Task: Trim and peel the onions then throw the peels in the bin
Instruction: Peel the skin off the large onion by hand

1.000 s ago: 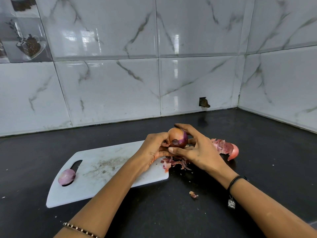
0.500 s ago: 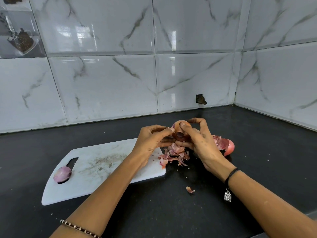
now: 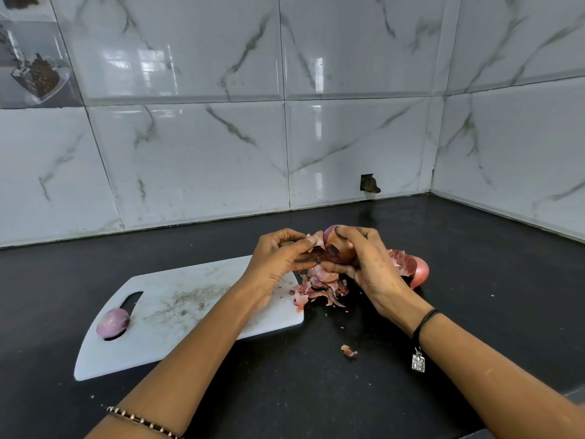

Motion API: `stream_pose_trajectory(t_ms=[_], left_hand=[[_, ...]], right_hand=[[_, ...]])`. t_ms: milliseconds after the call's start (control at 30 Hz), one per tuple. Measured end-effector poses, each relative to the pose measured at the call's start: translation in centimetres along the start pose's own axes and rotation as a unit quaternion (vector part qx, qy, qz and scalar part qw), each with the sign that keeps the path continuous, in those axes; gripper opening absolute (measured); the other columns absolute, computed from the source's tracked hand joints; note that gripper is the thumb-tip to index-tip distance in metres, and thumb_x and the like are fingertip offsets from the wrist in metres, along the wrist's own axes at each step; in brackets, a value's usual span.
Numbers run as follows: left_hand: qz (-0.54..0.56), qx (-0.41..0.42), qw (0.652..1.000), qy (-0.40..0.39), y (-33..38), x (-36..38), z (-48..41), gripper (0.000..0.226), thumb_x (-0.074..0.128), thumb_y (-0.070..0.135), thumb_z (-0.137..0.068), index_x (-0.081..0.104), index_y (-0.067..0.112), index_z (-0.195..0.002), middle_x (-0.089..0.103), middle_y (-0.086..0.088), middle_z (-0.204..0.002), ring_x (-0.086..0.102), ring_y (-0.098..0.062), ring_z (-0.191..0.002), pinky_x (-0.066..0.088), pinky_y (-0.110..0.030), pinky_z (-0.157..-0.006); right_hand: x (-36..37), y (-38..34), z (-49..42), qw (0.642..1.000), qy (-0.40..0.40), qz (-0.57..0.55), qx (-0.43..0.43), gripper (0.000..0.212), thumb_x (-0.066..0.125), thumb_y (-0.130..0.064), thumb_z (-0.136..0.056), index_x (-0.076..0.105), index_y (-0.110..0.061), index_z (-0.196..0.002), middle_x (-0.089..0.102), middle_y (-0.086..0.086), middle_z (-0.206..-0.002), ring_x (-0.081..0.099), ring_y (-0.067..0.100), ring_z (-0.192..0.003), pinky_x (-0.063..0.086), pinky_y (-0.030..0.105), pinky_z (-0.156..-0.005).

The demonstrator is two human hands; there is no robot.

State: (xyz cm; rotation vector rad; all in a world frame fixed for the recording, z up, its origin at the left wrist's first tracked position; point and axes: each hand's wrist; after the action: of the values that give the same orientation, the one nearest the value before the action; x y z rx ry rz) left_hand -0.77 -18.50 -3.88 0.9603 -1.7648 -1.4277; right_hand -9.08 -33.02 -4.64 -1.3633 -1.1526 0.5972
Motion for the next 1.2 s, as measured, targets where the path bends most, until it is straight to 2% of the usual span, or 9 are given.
stream_pose_trajectory(t_ms=[133, 200, 300, 467, 667, 733, 933, 1067, 1200], left_hand=[[0.029, -0.007, 1.0, -0.01, 0.0, 0.1, 0.1, 0.019, 0.069, 0.005, -0.094, 0.066, -0.008, -0.107, 0.076, -0.022, -0.101, 0.077, -0.03, -0.093, 0.063, -0.034, -0.082], [0.056, -0.012, 0.998, -0.014, 0.2, 0.2, 0.2, 0.012, 0.066, 0.003, -0.095, 0.065, -0.005, -0.104, 0.077, -0.021, -0.097, 0.077, -0.028, -0.089, 0.063, -0.032, -0.08], [0.094, -0.023, 0.995, -0.017, 0.4, 0.3, 0.3, 0.003, 0.064, 0.001, -0.096, 0.064, -0.001, -0.098, 0.076, -0.021, -0.095, 0.077, -0.028, -0.088, 0.063, -0.033, -0.079], [0.135, -0.037, 0.99, -0.002, 0.6, 0.4, 0.2, 0.004, 0.06, 0.002, -0.099, 0.061, 0.001, -0.095, 0.076, -0.023, -0.095, 0.077, -0.031, -0.088, 0.064, -0.035, -0.076], [0.151, -0.021, 0.988, 0.03, 0.6, 0.2, 0.2, 0.004, 0.055, 0.003, -0.102, 0.057, 0.001, -0.103, 0.076, -0.02, -0.09, 0.077, -0.029, -0.083, 0.065, -0.037, -0.075], [0.148, -0.015, 0.988, 0.047, 0.6, 0.1, 0.1, 0.005, 0.056, 0.005, -0.102, 0.057, 0.001, -0.105, 0.075, -0.019, -0.09, 0.077, -0.028, -0.081, 0.065, -0.035, -0.072], [0.147, -0.006, 0.986, 0.074, 0.5, -0.2, -0.1, 0.008, 0.056, 0.005, -0.102, 0.056, 0.0, -0.108, 0.076, -0.013, -0.082, 0.077, -0.024, -0.075, 0.063, -0.031, -0.065], [0.121, 0.005, 0.988, 0.09, 0.5, -0.3, -0.1, 0.007, 0.057, 0.005, -0.101, 0.058, 0.0, -0.104, 0.075, -0.014, -0.086, 0.076, -0.02, -0.072, 0.064, -0.032, -0.066], [-0.019, 0.034, 0.995, 0.087, 0.4, -0.2, -0.1, 0.012, 0.066, 0.004, -0.094, 0.068, 0.005, -0.106, 0.074, -0.008, -0.098, 0.075, -0.019, -0.083, 0.061, -0.026, -0.072]], right_hand=[[0.3, -0.3, 0.0, 1.0, 0.007, -0.013, 0.009, 0.057, 0.07, -0.039, -0.088, 0.051, -0.001, -0.127, 0.053, 0.019, -0.13, 0.072, 0.028, -0.102, 0.062, 0.046, -0.082], [0.4, -0.2, -0.1, 0.999, 0.024, -0.034, 0.01, 0.048, 0.066, -0.042, -0.084, 0.058, -0.005, -0.114, 0.049, 0.019, -0.134, 0.068, 0.03, -0.106, 0.061, 0.04, -0.075], [0.2, -0.3, -0.4, 0.992, 0.036, -0.112, 0.04, 0.028, 0.056, -0.03, -0.096, 0.053, -0.007, -0.112, 0.055, 0.022, -0.123, 0.067, 0.027, -0.093, 0.06, 0.037, -0.069], [0.1, -1.0, -0.1, 0.983, 0.027, -0.167, 0.069, 0.02, 0.051, -0.024, -0.095, 0.055, -0.006, -0.101, 0.062, 0.018, -0.096, 0.068, 0.027, -0.079, 0.061, 0.039, -0.066], [0.2, -1.0, 0.2, 0.978, 0.014, -0.189, 0.085, 0.044, 0.052, -0.029, -0.094, 0.053, 0.0, -0.128, 0.06, 0.026, -0.123, 0.072, 0.04, -0.094, 0.061, 0.038, -0.063], [0.3, -1.2, 0.5, 0.978, 0.0, -0.189, 0.089, 0.041, 0.05, -0.028, -0.095, 0.051, -0.003, -0.127, 0.06, 0.025, -0.122, 0.071, 0.048, -0.099, 0.062, 0.038, -0.063], [0.4, -1.4, 0.8, 0.986, -0.028, -0.145, 0.083, 0.036, 0.043, -0.033, -0.096, 0.05, -0.004, -0.116, 0.072, 0.022, -0.098, 0.072, 0.051, -0.086, 0.057, 0.031, -0.052], [0.4, -1.7, 1.1, 0.993, -0.023, -0.09, 0.067, 0.036, 0.037, -0.033, -0.098, 0.053, -0.001, -0.097, 0.07, 0.015, -0.067, 0.069, 0.034, -0.056, 0.044, 0.024, -0.043], [0.2, -1.6, 1.0, 0.996, 0.012, -0.071, 0.059, 0.024, 0.043, -0.032, -0.094, 0.048, -0.01, -0.087, 0.056, 0.004, -0.06, 0.051, 0.018, -0.04, 0.027, 0.016, -0.035]])
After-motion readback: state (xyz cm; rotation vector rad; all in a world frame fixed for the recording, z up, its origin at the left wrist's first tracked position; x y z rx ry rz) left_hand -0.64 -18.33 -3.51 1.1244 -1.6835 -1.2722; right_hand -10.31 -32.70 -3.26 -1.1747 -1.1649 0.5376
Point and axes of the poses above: each hand's wrist, its own z-axis away from the middle knuckle, its own x-axis out of the palm, y = z × x
